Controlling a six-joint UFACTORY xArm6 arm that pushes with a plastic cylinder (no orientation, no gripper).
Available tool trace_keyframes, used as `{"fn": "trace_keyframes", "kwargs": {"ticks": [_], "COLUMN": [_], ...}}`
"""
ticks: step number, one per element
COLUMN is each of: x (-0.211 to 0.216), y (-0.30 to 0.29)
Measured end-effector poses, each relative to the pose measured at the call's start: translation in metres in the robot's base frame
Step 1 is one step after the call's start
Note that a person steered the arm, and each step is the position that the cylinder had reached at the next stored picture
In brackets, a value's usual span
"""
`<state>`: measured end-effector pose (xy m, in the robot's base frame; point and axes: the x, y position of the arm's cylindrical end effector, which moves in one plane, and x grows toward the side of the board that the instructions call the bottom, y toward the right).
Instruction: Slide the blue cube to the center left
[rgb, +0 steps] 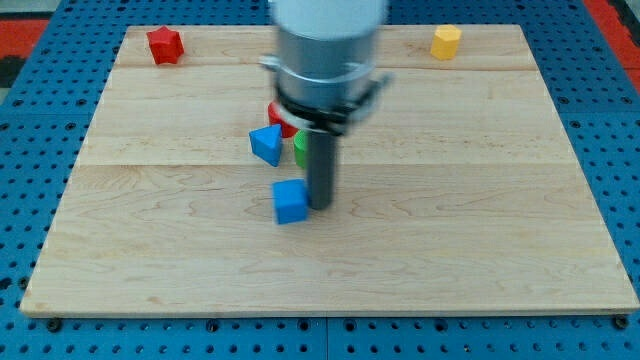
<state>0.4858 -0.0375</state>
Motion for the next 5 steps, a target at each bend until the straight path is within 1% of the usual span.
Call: {"fn": "trace_keyframes", "kwargs": {"ticks": [1, 2, 3, 4, 5], "x": [-0.007, 0.033, 0.025, -0.02, -0.055], "y": [-0.07, -0.028, -0.108, -0.162, -0.162]}}
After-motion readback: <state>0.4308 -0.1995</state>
